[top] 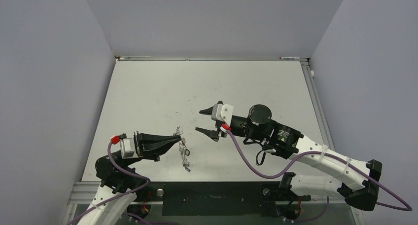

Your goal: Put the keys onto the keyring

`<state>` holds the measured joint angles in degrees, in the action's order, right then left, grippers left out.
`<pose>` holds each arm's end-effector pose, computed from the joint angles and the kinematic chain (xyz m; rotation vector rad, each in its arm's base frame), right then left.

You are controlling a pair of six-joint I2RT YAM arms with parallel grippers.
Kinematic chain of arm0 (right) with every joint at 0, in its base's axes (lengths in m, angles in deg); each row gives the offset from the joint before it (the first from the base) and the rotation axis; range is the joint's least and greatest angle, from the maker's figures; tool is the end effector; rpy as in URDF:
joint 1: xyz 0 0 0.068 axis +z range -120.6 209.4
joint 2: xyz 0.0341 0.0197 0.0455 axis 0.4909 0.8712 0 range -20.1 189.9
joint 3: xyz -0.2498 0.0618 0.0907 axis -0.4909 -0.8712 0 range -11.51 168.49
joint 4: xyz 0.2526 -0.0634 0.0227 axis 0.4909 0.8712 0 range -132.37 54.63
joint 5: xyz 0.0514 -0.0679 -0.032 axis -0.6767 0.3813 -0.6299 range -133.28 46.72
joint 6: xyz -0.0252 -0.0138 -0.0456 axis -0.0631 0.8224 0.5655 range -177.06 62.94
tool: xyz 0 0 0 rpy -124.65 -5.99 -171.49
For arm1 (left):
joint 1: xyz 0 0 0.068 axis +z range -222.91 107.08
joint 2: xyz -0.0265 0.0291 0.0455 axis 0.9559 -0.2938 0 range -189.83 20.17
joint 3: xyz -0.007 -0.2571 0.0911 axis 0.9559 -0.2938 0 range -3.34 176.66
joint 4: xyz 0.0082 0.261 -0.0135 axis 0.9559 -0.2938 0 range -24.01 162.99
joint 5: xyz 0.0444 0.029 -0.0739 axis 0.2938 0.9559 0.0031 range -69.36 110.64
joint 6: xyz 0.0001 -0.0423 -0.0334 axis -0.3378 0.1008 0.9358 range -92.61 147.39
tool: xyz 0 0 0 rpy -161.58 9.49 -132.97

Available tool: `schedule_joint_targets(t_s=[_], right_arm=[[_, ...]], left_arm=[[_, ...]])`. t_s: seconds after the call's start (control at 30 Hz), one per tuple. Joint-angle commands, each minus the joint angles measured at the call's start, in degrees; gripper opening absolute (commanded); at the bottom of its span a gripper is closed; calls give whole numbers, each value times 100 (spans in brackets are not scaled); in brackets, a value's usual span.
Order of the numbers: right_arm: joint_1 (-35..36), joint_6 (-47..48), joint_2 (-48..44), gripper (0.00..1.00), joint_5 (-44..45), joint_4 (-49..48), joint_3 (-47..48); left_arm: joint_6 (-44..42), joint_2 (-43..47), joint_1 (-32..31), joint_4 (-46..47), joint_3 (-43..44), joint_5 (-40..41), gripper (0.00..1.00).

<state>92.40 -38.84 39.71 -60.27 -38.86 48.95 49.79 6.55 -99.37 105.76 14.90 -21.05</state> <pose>0.0995 0.2180 0.3991 -1.2660 1.1121 0.8350 0.0635 -0.0581 0.3164 0.7436 0.8977 -1.0926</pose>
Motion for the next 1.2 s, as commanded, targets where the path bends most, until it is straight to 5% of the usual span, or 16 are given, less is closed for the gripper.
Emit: schedule_joint_targets(t_s=[0.0,0.43,1.17], right_arm=[[-345,-514,-66,52,-1551,-452,-108],[-431,-1458,105,48,-2603,-1649,-318],[-40,-2227,838,38,-2735,-2880,-396]], left_arm=[[722,-40,31,1451,-100,-183,0],[1357,-456,53,2555,-207,-155,0],[1591,-450,390,2831,-312,72,0]])
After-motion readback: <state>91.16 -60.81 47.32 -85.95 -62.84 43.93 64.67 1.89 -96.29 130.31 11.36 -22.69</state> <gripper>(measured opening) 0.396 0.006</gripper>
